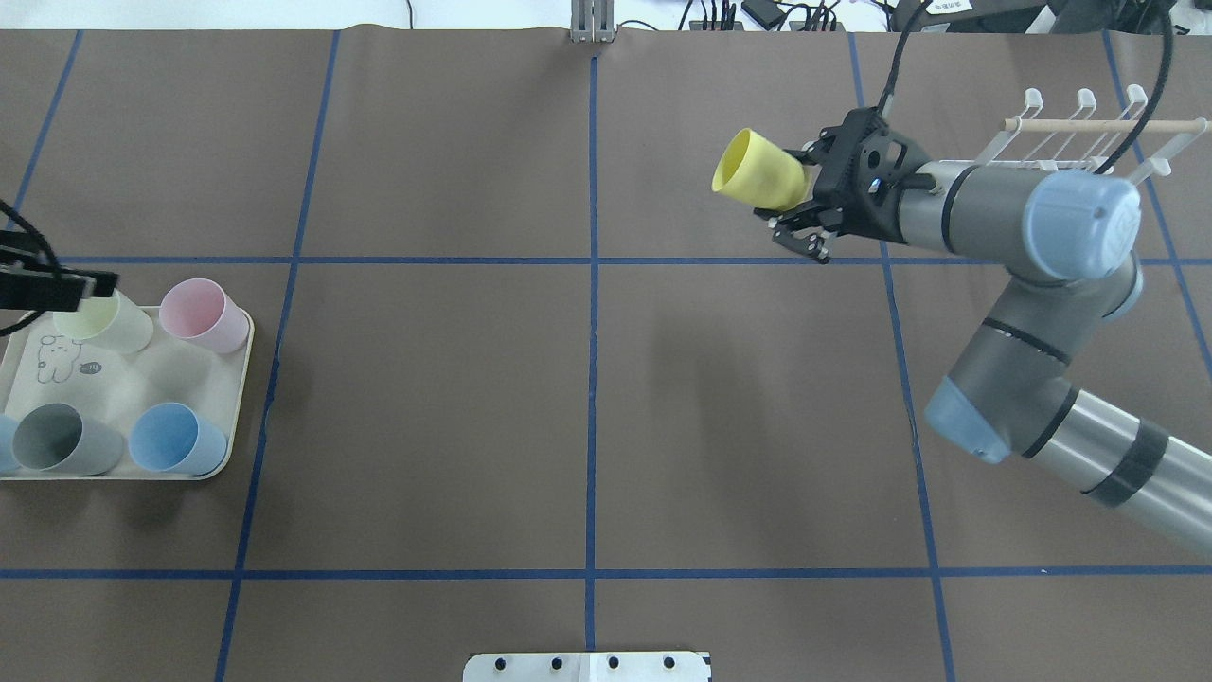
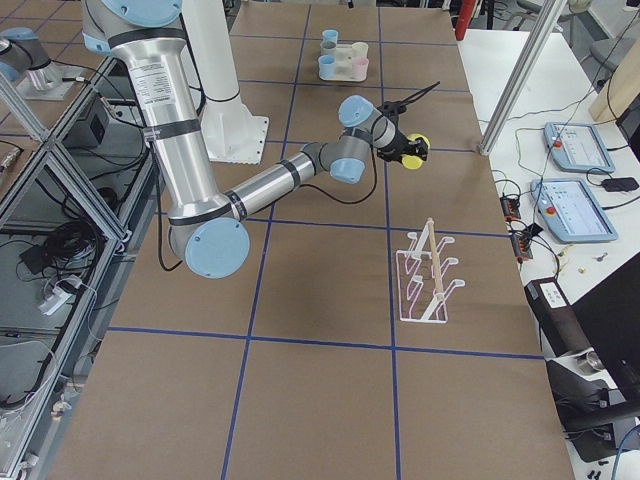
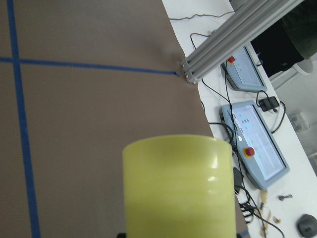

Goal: Transfer IKEA cup to right arm and place on rack

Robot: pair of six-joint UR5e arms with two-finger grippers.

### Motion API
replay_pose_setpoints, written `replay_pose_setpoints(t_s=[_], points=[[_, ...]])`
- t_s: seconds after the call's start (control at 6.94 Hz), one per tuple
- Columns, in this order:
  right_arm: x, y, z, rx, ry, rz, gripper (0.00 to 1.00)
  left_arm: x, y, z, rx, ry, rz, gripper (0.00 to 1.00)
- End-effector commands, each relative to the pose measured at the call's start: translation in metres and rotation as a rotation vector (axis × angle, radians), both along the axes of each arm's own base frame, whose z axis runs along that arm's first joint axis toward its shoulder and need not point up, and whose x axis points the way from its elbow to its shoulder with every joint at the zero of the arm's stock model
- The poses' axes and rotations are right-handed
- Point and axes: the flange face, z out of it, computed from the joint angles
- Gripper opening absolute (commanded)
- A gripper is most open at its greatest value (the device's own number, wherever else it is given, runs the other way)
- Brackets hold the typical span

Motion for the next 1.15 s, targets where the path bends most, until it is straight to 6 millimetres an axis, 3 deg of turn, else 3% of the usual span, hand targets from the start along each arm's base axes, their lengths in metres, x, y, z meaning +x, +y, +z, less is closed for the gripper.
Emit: replay_pose_setpoints(t_s=[0.0,0.29,0.43,0.87,1.01], points=[[0.109,-0.022,0.005,0.047,0.481,-0.049,0.0,-0.03,-0.002,0.023,0.017,-0.015,0.015,1.0],[0.142,-0.056,0.033,0.164,0.935,-0.114,0.0,-0.03,-0.001,0.023,0.013,-0.013,0.015,1.0],[0.149,-0.078,0.045,0.176,1.012,-0.172,0.0,-0.03,-0.002,0.024,0.01,-0.013,0.014,1.0],[0.148,-0.091,0.104,0.086,1.116,-0.215,0.0,-0.028,0.0,0.023,0.004,0.007,0.031,1.0],[0.133,-0.092,0.117,0.075,1.136,-0.239,0.0,-0.028,0.0,0.023,0.003,0.007,0.031,1.0]])
